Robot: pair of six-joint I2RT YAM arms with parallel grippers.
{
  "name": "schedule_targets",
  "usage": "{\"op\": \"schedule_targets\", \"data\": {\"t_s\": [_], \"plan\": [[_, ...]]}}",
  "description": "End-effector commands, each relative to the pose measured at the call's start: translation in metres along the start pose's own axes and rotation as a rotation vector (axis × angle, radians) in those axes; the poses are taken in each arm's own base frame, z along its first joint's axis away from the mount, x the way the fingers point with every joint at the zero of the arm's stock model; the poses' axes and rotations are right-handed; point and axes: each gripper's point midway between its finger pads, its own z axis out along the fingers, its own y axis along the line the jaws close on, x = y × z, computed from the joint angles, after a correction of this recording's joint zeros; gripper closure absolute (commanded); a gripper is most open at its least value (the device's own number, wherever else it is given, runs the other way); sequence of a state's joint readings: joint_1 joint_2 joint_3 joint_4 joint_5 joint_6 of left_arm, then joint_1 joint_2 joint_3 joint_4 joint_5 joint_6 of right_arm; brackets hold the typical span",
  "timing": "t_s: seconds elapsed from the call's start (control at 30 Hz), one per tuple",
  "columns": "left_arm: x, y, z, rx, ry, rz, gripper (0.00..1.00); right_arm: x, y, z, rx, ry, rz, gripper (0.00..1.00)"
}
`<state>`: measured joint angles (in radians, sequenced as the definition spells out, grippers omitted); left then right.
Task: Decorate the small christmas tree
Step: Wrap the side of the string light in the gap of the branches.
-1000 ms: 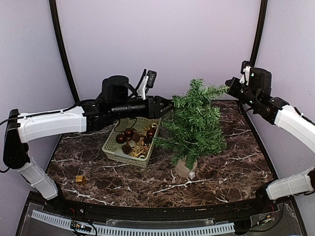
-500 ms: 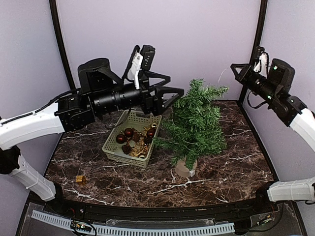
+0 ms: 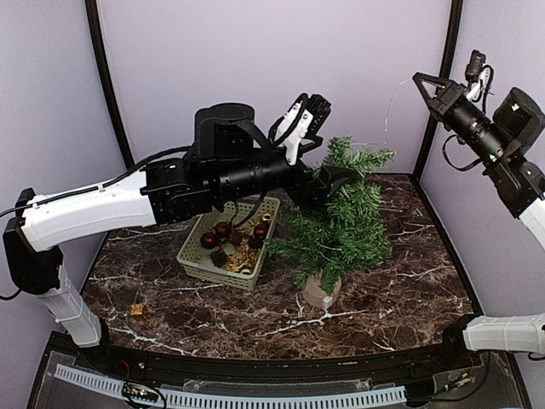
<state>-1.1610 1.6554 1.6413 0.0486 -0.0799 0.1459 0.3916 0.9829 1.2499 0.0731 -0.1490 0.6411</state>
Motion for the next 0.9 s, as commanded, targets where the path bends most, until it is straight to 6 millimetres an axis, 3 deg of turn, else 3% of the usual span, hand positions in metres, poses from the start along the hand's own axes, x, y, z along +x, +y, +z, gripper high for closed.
{"op": "schedule_targets", "data": {"t_s": [0.0,0.2,0.33,0.7,0.87], "plan": [[-0.018,0.004,-0.004,-0.028,-0.027,0.034,0.11,-0.033,0.018,-0.004,-0.045,-0.106,-0.012,1.0],[-0.014,0.001,-0.003,-0.013,-0.02,0.035,0.42,-0.043,0.015,0.009,-0.032,-0.149,-0.024,1.0],[-0.013,-0.001,-0.003,-0.002,-0.019,0.034,0.56,-0.043,0.005,0.023,0.004,-0.155,-0.037,1.0],[-0.009,-0.003,-0.007,0.007,-0.019,0.039,0.81,-0.009,-0.063,0.052,0.237,-0.116,-0.081,1.0],[-0.01,0.004,-0.012,-0.026,-0.026,0.067,0.9,0.002,-0.075,0.06,0.259,-0.093,-0.078,1.0]]}}
